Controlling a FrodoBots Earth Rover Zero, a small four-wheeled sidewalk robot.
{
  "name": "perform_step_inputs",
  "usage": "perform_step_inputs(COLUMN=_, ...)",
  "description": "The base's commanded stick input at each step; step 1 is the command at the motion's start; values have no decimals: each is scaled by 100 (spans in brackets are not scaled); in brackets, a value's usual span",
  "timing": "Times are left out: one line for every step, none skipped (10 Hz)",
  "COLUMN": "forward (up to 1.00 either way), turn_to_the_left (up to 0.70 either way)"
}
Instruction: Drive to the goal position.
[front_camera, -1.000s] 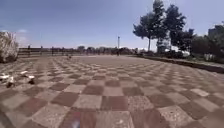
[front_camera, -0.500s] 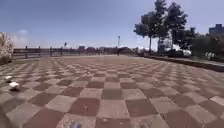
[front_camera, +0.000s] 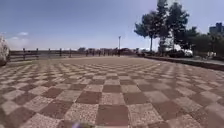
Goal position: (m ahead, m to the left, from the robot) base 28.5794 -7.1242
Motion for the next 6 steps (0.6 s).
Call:
perform_step_inputs(forward=100, turn_to_the_left=0)
perform_step_inputs(forward=100, turn_to_the_left=0)
perform_step_inputs(forward=100, turn_to_the_left=0)
perform_step_inputs(forward=100, turn_to_the_left=0)
perform_step_inputs(forward=100, turn_to_the_left=0)
perform_step_inputs(forward=100, turn_to_the_left=0)
